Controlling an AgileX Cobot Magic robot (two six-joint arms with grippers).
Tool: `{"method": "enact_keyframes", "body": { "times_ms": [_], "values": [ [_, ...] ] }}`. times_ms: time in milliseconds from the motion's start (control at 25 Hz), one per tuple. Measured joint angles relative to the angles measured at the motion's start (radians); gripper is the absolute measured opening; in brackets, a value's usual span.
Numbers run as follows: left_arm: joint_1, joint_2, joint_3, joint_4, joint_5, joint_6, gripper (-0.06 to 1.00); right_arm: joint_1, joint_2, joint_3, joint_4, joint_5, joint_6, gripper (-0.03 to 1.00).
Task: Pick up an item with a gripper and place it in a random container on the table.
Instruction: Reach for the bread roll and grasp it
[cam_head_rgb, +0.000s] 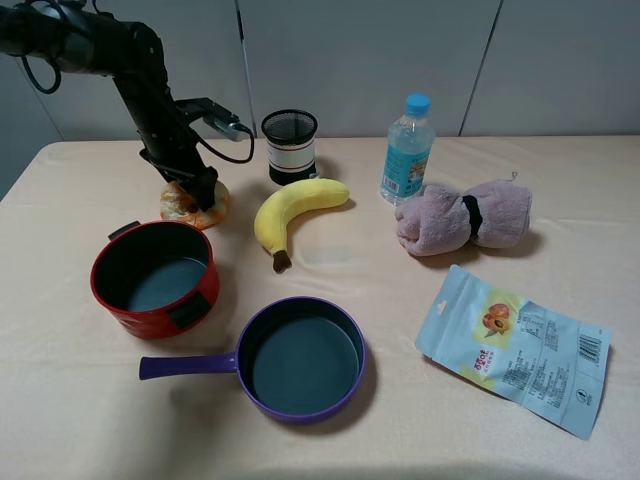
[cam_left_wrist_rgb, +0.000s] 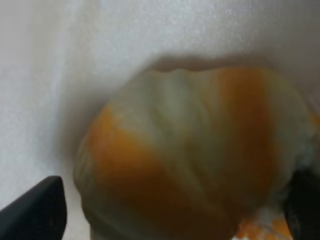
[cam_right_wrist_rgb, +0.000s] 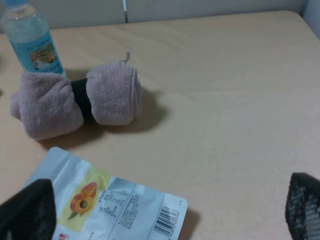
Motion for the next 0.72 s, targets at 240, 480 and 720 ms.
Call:
{"method": "enact_keyframes", "body": {
  "times_ms": [240, 480, 720],
  "values": [
    [-0.003, 0.006, -0.002, -0.002, -0.004, 0.006, 0.81, 0.000, 0.000, 0.000, 0.000, 0.000, 0.000, 0.69],
    [-0.003, 0.006, -0.002, 0.002, -0.004, 0.008, 0.62, 0.000, 0.000, 0.000, 0.000, 0.000, 0.000, 0.69],
    [-0.003, 0.007, -0.002, 0.009, -0.003, 0.010, 0.49, 0.000, 0.000, 0.000, 0.000, 0.000, 0.000, 0.69]
  ]
}}
